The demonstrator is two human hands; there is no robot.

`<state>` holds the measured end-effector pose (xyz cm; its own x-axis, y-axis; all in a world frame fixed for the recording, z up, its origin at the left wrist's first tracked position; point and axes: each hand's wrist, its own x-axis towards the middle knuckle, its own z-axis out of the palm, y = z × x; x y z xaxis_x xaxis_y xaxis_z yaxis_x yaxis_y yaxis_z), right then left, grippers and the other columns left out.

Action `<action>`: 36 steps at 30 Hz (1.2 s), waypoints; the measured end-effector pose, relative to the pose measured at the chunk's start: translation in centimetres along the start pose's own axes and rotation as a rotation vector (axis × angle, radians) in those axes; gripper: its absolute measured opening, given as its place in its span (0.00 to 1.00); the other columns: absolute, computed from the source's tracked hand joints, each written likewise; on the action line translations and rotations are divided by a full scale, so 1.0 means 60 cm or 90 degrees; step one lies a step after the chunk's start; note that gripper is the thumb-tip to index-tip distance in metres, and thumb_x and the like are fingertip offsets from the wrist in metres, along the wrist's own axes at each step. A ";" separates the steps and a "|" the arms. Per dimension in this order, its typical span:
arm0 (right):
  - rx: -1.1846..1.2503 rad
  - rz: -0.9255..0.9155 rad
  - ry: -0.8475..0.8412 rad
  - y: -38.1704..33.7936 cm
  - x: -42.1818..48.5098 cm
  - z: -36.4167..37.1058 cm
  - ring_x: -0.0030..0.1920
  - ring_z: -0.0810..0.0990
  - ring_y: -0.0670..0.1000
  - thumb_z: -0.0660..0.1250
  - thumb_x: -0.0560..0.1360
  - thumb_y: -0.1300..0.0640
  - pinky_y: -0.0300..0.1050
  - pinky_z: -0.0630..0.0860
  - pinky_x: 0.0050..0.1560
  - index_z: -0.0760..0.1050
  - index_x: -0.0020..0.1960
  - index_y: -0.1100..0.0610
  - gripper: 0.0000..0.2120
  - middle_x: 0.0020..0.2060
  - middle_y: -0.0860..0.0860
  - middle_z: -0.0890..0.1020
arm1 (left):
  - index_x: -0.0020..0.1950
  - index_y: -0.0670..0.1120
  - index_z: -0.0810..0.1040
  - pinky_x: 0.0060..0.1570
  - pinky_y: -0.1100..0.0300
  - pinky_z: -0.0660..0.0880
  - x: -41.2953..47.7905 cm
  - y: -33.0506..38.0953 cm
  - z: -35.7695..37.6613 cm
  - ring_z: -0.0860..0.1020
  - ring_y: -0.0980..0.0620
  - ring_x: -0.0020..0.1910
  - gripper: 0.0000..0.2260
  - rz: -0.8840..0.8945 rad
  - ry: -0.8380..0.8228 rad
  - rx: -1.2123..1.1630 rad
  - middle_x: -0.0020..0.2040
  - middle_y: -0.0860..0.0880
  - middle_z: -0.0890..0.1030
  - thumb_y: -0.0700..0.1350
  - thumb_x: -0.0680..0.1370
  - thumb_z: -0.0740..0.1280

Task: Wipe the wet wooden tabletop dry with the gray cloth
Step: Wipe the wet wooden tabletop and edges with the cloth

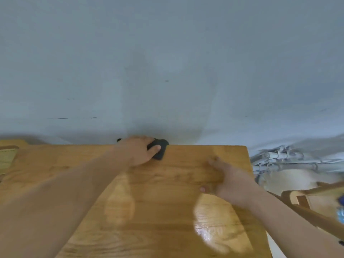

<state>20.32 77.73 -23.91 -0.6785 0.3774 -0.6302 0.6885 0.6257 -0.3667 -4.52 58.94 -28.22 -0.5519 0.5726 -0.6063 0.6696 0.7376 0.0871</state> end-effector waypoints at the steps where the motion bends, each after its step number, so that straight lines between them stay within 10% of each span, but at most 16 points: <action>1: -0.023 0.009 0.019 0.022 -0.008 -0.009 0.78 0.63 0.53 0.76 0.68 0.37 0.52 0.71 0.70 0.57 0.79 0.38 0.46 0.80 0.41 0.57 | 0.76 0.56 0.68 0.59 0.50 0.71 0.003 -0.011 -0.001 0.74 0.45 0.68 0.28 -0.050 -0.006 0.013 0.73 0.50 0.75 0.68 0.82 0.46; 7: -0.200 0.139 0.005 0.079 -0.025 0.020 0.73 0.68 0.59 0.78 0.70 0.46 0.50 0.72 0.43 0.48 0.81 0.48 0.51 0.82 0.55 0.43 | 0.63 0.53 0.74 0.57 0.49 0.75 0.032 0.108 -0.004 0.77 0.45 0.58 0.28 -0.039 0.001 0.024 0.63 0.48 0.79 0.67 0.82 0.42; 12: -0.112 0.090 0.061 0.110 -0.028 0.029 0.73 0.70 0.56 0.79 0.68 0.44 0.49 0.77 0.50 0.50 0.80 0.43 0.51 0.83 0.49 0.43 | 0.82 0.50 0.55 0.69 0.40 0.65 0.052 0.322 0.025 0.65 0.40 0.73 0.29 0.107 0.033 0.039 0.77 0.45 0.66 0.62 0.83 0.46; 17: 0.004 0.009 0.088 0.164 -0.035 0.024 0.68 0.76 0.50 0.76 0.70 0.39 0.51 0.79 0.56 0.59 0.79 0.39 0.43 0.82 0.39 0.51 | 0.79 0.50 0.59 0.68 0.39 0.64 0.086 0.460 0.014 0.65 0.40 0.73 0.26 0.137 0.015 0.007 0.76 0.45 0.66 0.56 0.82 0.49; 20: 0.221 0.061 0.203 0.218 -0.046 0.000 0.60 0.80 0.50 0.65 0.79 0.41 0.51 0.77 0.58 0.78 0.65 0.47 0.19 0.63 0.44 0.81 | 0.78 0.50 0.62 0.64 0.40 0.67 0.079 0.494 0.022 0.66 0.40 0.70 0.25 0.176 0.024 0.086 0.74 0.46 0.67 0.56 0.82 0.49; 24: 0.349 0.126 0.330 0.270 -0.099 0.018 0.38 0.75 0.49 0.55 0.85 0.45 0.43 0.66 0.35 0.69 0.39 0.45 0.17 0.34 0.44 0.75 | 0.70 0.51 0.73 0.67 0.37 0.64 0.040 0.513 0.048 0.62 0.42 0.71 0.23 0.274 0.077 0.220 0.71 0.50 0.70 0.56 0.81 0.47; 32: 0.702 0.127 0.158 0.255 -0.130 0.099 0.58 0.80 0.43 0.53 0.84 0.39 0.44 0.77 0.61 0.79 0.59 0.41 0.17 0.55 0.44 0.83 | 0.75 0.55 0.72 0.80 0.43 0.41 -0.122 0.499 0.119 0.53 0.52 0.81 0.23 0.496 -0.030 0.099 0.77 0.56 0.69 0.52 0.82 0.51; 36: 0.658 0.103 0.134 0.232 -0.109 0.106 0.65 0.78 0.49 0.53 0.82 0.35 0.52 0.73 0.68 0.75 0.68 0.46 0.23 0.62 0.46 0.81 | 0.81 0.56 0.62 0.81 0.55 0.50 -0.135 0.418 0.065 0.51 0.55 0.82 0.28 0.356 0.032 -0.068 0.83 0.56 0.54 0.47 0.81 0.62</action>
<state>35.98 79.63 -29.24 -0.5215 0.5762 -0.6293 0.5903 -0.2889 -0.7537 18.69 71.41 -24.19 -0.1518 0.9006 -0.4073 0.8144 0.3474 0.4648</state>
